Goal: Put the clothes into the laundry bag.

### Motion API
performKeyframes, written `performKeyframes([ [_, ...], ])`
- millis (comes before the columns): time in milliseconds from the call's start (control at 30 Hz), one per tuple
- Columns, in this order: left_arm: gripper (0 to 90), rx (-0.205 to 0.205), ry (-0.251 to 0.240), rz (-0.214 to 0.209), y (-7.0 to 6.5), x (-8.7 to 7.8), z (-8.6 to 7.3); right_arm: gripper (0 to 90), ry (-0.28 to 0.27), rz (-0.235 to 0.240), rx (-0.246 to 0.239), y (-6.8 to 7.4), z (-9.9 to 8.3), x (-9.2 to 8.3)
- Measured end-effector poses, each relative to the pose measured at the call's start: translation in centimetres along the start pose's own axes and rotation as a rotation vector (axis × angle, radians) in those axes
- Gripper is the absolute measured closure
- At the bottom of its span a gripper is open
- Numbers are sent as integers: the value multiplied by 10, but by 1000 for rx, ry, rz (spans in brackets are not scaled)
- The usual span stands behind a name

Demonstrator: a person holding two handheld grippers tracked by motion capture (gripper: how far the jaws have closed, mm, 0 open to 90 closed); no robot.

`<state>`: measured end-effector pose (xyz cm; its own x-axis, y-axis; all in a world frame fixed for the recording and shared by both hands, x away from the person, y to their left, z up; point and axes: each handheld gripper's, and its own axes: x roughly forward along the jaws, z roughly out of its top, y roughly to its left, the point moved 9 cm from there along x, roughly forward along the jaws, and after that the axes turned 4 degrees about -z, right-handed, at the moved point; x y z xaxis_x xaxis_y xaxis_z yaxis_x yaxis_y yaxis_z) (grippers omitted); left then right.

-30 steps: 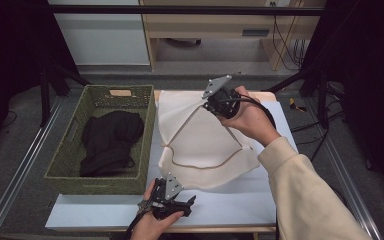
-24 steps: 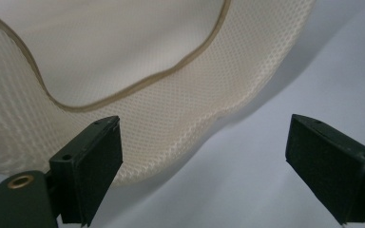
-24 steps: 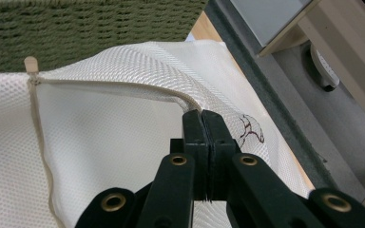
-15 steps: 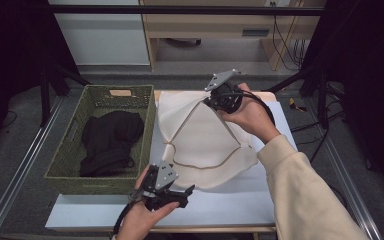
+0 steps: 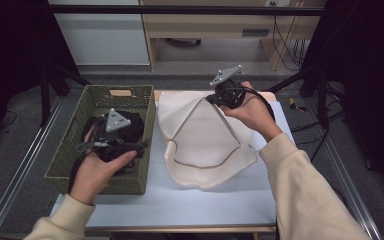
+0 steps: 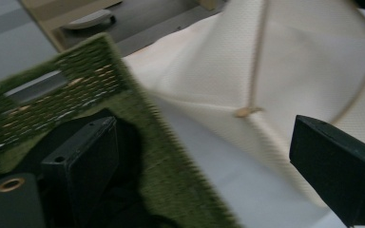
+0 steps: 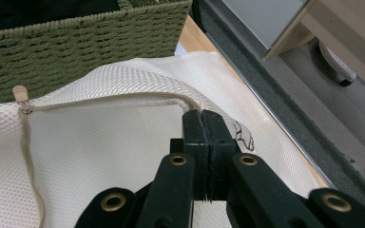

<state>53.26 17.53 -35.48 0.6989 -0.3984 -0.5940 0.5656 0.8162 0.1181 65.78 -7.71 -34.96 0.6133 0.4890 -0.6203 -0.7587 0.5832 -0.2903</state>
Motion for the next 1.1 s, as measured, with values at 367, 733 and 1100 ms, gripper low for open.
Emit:
performKeyframes([
  [367, 70, -90, 99, 116, 79, 12, -32, 899, -5, 17, 9, 2, 0, 2],
  [733, 49, -154, 160, 148, 116, 34, -65, 898, 8, 46, -12, 14, -5, 8],
  [1100, 54, -257, 226, 101, 139, 72, -92, 898, 4, 70, -22, 24, -6, 11],
])
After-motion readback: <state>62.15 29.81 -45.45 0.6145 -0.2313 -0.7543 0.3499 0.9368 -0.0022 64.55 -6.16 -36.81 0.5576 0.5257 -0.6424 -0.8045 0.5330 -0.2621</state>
